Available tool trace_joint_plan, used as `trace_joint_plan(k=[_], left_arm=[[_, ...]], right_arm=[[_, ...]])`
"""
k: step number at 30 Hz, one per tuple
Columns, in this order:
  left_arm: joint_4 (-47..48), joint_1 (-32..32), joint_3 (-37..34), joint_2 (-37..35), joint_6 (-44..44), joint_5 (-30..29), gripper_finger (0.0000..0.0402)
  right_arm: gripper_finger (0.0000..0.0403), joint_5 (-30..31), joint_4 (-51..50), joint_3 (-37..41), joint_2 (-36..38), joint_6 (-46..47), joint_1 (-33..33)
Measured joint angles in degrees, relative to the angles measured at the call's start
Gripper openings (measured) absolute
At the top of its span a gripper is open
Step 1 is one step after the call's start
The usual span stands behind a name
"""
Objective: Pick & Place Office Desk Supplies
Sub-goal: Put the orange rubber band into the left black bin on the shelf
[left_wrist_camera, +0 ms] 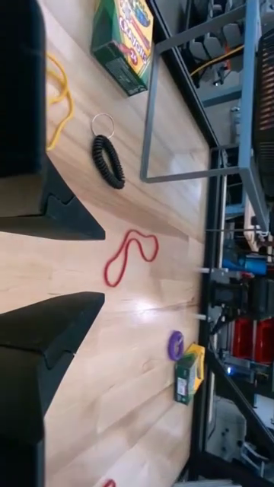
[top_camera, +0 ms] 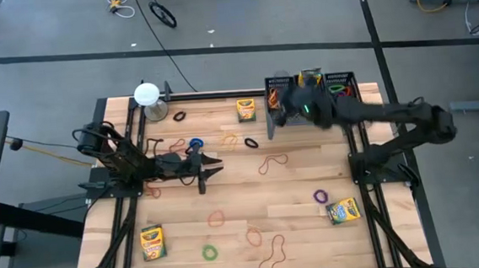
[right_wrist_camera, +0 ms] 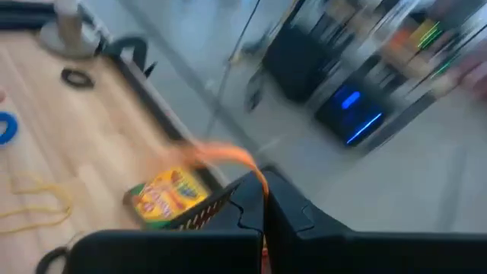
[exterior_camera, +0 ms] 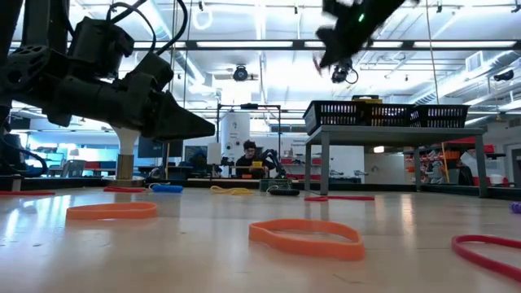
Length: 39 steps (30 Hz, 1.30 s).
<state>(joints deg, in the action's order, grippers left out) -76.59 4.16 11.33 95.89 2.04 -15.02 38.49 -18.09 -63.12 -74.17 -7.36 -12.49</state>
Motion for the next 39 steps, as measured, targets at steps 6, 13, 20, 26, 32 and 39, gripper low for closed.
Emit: trace_joint_plan(k=[6, 13, 20, 26, 32, 39], left_arm=[[0.61, 0.0, -0.04, 0.0, -0.02, 0.01, 0.013], [0.79, 0.0, -0.04, 0.0, 0.02, 0.01, 0.013], [1.07, 0.0, -0.04, 0.0, 0.04, 0.01, 0.013], [1.07, 0.0, -0.04, 0.0, 0.07, 0.02, 0.013], [1.38, 0.0, -0.04, 0.03, 0.42, 0.01, 0.013], [1.55, 0.0, -0.04, 0.05, 0.48, 0.01, 0.013]], right_arm=[[0.0001, -17.2, -8.53, -2.07, -5.37, 4.2, -14.7], [0.0054, -19.97, -8.59, -2.05, -8.35, 5.01, -17.23], [0.0152, -13.18, -8.41, -2.26, -7.65, 5.64, -16.87], [0.0202, -14.97, -10.62, -2.26, -7.3, 10.02, -17.7], [0.0207, -21.12, -13.73, -2.26, -7.09, 18.14, -20.75], [0.0246, -21.43, -13.42, -2.29, -6.67, 18.52, -21.88]])
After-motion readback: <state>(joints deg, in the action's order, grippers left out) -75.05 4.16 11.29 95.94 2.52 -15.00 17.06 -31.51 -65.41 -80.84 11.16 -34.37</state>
